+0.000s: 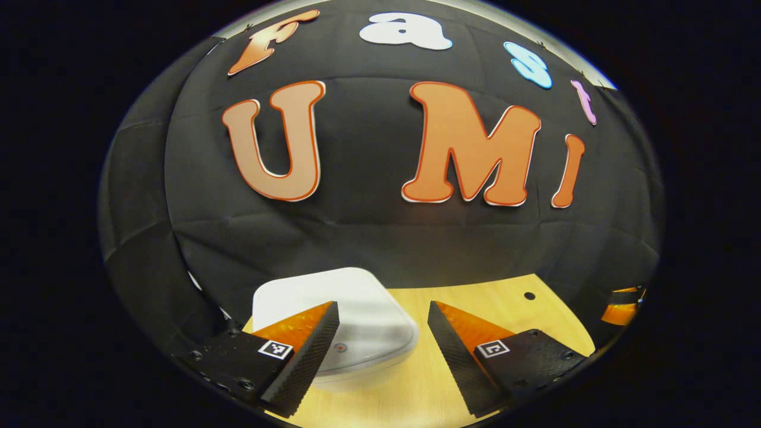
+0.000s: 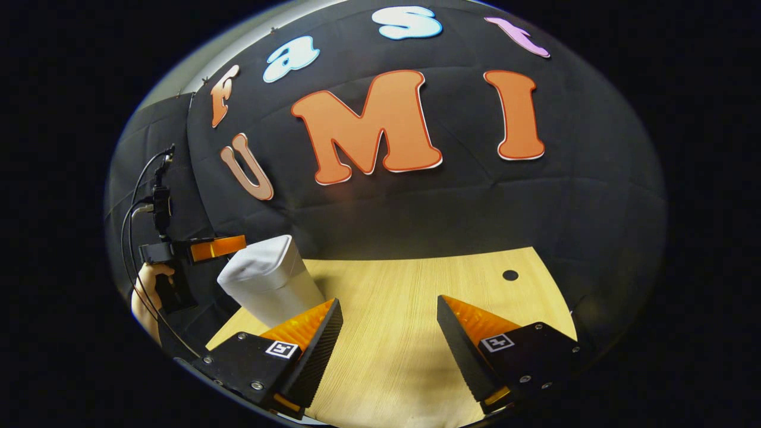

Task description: Press the lid of the desktop garbage bin to open it, pick up the crumpled paper on the desktop and throw it into the bin, then pick up the pop can on the desktop and drop it into the bin, and finally close the garbage bin lid.

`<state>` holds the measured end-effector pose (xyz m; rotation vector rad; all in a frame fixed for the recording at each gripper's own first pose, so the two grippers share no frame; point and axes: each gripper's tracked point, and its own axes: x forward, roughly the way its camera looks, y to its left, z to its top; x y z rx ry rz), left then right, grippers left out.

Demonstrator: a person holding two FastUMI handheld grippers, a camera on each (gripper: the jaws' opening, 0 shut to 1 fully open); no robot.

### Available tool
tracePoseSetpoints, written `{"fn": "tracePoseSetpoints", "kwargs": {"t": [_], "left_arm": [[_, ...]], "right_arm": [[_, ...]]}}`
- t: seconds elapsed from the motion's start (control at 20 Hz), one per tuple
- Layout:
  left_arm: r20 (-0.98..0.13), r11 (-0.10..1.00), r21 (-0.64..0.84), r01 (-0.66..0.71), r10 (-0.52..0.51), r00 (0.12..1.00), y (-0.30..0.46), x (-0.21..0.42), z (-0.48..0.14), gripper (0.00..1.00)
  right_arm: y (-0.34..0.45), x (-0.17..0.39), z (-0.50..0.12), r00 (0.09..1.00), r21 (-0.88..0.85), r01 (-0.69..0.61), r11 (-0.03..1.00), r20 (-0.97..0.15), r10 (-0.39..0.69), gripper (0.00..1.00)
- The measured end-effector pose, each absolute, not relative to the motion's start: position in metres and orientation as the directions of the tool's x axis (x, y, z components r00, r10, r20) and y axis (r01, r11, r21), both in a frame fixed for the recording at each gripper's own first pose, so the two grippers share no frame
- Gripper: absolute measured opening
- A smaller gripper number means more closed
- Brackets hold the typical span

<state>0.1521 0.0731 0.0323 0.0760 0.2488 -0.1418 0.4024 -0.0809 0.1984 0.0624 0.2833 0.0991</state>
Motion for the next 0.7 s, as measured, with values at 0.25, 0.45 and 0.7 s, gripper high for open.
{"fn": "tracePoseSetpoints", "kwargs": {"t": [0.25, 0.45, 0.7], "left_arm": [[-0.154, 0.984, 0.052, 0.173, -0.163, 0.975, 0.049, 0.139, 0.051, 0.96], [-0.101, 0.984, 0.045, 0.174, -0.169, 0.98, 0.038, 0.13, 0.054, 0.95], [-0.054, 0.983, -0.004, 0.183, -0.183, 0.982, 0.023, 0.108, 0.047, 0.96]], "right_arm": [[-0.084, 0.402, 0.204, 0.967, 0.036, -0.06, 0.998, -0.244, 0.067, 0.95], [-0.088, 0.399, 0.207, 0.975, 0.008, -0.032, 0.999, -0.218, 0.033, 0.95], [-0.095, 0.397, 0.21, 0.983, -0.004, 0.008, 1.0, -0.184, -0.009, 0.95]]}}
